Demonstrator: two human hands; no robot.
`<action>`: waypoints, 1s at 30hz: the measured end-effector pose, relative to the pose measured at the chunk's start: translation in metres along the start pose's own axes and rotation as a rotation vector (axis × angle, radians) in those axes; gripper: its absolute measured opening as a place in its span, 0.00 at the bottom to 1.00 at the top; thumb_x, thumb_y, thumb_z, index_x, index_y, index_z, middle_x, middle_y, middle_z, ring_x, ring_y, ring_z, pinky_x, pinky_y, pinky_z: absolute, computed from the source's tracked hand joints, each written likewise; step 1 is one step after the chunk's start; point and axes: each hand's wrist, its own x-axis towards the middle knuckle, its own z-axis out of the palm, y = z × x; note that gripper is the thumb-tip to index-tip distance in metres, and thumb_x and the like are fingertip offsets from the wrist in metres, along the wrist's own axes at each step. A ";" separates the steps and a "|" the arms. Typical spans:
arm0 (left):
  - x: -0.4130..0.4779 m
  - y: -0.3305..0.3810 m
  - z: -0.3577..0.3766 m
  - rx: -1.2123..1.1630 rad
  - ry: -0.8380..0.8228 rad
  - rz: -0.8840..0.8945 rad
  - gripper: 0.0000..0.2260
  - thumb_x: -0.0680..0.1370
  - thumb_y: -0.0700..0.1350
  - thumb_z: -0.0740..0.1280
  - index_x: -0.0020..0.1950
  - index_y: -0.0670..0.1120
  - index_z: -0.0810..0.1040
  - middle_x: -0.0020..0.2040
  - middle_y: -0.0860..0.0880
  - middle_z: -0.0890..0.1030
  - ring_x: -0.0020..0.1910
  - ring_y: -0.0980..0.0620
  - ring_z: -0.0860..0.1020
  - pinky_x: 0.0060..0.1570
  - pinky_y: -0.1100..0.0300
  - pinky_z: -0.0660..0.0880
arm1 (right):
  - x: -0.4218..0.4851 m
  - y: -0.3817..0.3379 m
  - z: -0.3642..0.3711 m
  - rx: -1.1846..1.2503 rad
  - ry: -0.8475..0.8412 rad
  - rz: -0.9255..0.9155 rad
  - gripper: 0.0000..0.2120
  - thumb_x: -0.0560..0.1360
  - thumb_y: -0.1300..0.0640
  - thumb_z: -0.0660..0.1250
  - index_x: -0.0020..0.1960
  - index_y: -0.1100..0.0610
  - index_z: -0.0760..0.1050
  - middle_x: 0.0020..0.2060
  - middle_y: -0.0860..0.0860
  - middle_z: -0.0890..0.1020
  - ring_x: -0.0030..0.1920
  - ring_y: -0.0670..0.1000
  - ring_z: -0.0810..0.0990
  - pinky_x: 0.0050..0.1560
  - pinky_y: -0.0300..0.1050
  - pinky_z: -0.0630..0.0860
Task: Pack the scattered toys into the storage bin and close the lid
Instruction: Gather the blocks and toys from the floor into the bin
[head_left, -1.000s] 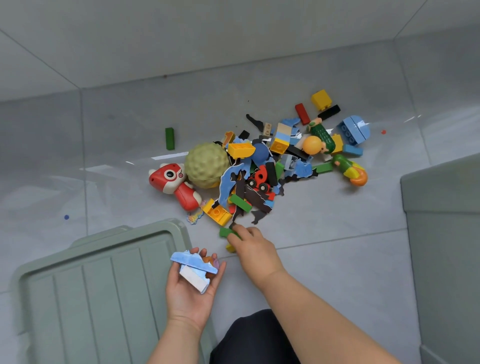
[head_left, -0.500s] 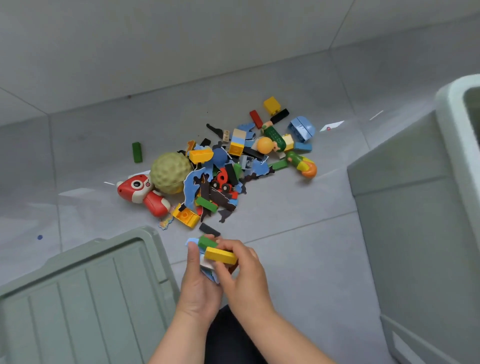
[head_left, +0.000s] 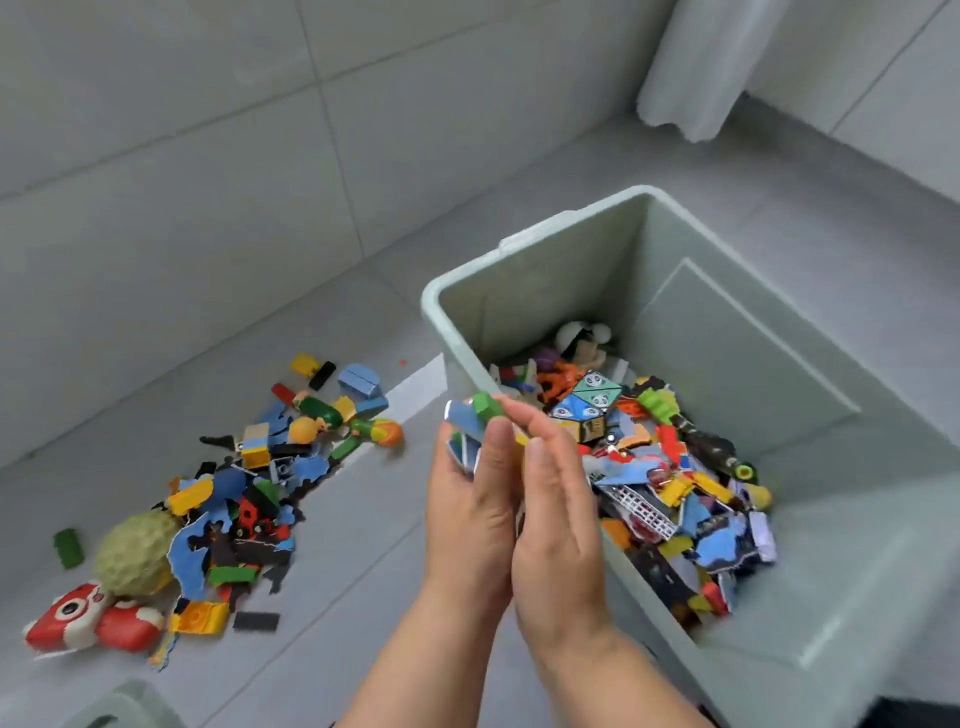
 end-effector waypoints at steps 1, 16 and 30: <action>0.002 -0.002 0.023 0.033 -0.065 -0.009 0.26 0.71 0.59 0.68 0.51 0.35 0.71 0.36 0.48 0.75 0.34 0.58 0.75 0.34 0.66 0.73 | 0.007 -0.006 -0.017 0.033 0.074 0.012 0.15 0.77 0.47 0.54 0.56 0.48 0.76 0.56 0.48 0.79 0.60 0.47 0.77 0.61 0.44 0.72; 0.004 -0.092 0.119 0.179 -0.034 -0.718 0.30 0.75 0.66 0.58 0.73 0.54 0.62 0.69 0.56 0.66 0.68 0.49 0.69 0.62 0.53 0.68 | 0.026 0.018 -0.163 0.701 0.618 0.637 0.20 0.81 0.57 0.49 0.71 0.61 0.64 0.71 0.53 0.66 0.74 0.51 0.58 0.73 0.50 0.51; -0.039 -0.012 -0.097 -0.275 0.347 -0.269 0.12 0.82 0.45 0.56 0.58 0.45 0.76 0.51 0.45 0.82 0.49 0.49 0.80 0.54 0.56 0.76 | 0.026 0.024 0.014 -0.091 -0.058 0.162 0.14 0.75 0.66 0.59 0.46 0.47 0.73 0.45 0.44 0.76 0.47 0.43 0.74 0.48 0.35 0.70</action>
